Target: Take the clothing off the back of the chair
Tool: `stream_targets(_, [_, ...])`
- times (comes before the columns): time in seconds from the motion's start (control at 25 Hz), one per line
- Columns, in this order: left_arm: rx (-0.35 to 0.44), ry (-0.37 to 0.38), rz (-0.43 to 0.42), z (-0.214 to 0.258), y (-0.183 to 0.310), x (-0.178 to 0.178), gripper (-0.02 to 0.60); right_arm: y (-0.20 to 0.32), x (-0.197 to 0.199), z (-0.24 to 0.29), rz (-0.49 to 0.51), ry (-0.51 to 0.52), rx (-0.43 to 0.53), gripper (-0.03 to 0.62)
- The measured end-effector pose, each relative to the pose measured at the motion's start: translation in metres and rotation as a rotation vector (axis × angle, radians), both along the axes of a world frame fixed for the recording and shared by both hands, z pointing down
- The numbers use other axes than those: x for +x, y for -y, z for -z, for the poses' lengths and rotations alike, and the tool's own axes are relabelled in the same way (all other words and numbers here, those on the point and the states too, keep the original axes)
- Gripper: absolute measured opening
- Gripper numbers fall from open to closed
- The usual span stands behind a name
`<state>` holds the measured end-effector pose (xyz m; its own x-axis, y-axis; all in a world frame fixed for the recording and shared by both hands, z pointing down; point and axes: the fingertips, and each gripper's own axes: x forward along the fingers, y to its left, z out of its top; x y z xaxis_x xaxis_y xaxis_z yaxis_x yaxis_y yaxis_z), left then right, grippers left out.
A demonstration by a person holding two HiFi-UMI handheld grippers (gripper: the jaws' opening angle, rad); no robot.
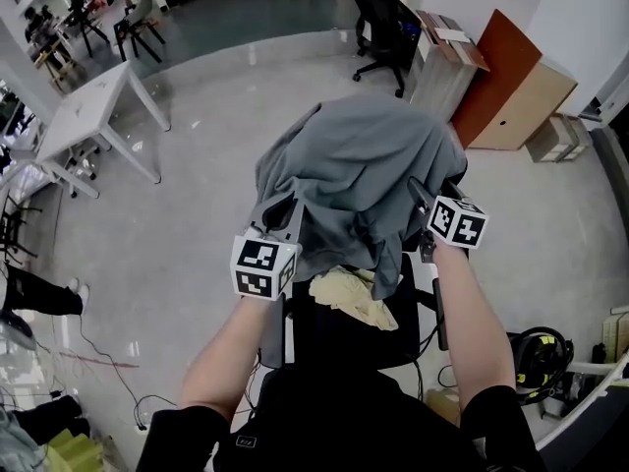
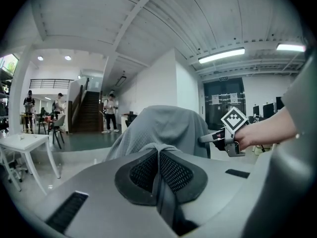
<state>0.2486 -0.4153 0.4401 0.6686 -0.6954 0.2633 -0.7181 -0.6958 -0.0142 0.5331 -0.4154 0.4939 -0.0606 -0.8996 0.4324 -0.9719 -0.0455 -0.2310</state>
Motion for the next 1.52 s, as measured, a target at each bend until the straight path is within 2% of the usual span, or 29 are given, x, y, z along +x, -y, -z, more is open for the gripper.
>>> stream_targets(0.04, [-0.001,0.003,0.004,-0.001,0.001,-0.001,0.011,0.004,-0.001,0.002,0.003,-0.014,0.007,0.346])
stream_targets(0.12, [-0.005,0.004,0.011,-0.002,0.001,-0.003,0.012,0.008,-0.005,0.012,-0.001,-0.047,0.035,0.149])
stream_targets(0.16, [-0.007,0.003,0.012,-0.003,0.001,-0.004,0.011,0.010,-0.008,0.019,-0.003,-0.062,0.056,0.079])
stream_targets(0.2, [-0.009,0.003,0.014,-0.004,0.000,-0.006,0.012,0.011,-0.013,0.027,0.001,-0.073,0.078,0.038])
stream_targets(0.44, [0.006,-0.002,0.027,-0.001,0.002,-0.033,0.011,0.026,-0.073,0.088,0.124,-0.142,0.218,0.031])
stream_targets(0.64, [0.017,-0.019,0.060,0.005,0.007,-0.068,0.011,0.038,-0.089,0.125,0.077,-0.109,0.286,0.029])
stream_targets(0.8, [0.021,-0.031,0.068,0.010,0.013,-0.088,0.011,0.036,-0.087,0.178,0.030,-0.084,0.429,0.029])
stream_targets(0.92, [0.042,-0.044,0.063,0.022,0.016,-0.091,0.011,0.036,-0.107,0.221,0.081,-0.121,0.513,0.028])
stream_targets(1.04, [0.054,-0.050,0.053,0.029,0.014,-0.089,0.011,0.038,-0.142,0.232,0.168,-0.140,0.511,0.029])
stream_targets(1.28, [0.061,-0.044,0.047,0.029,0.007,-0.086,0.011,0.046,-0.208,0.195,0.325,-0.166,0.429,0.029])
stream_targets(1.52, [0.087,-0.042,0.071,0.034,0.008,-0.112,0.011,0.059,-0.263,0.192,0.427,-0.131,0.437,0.028])
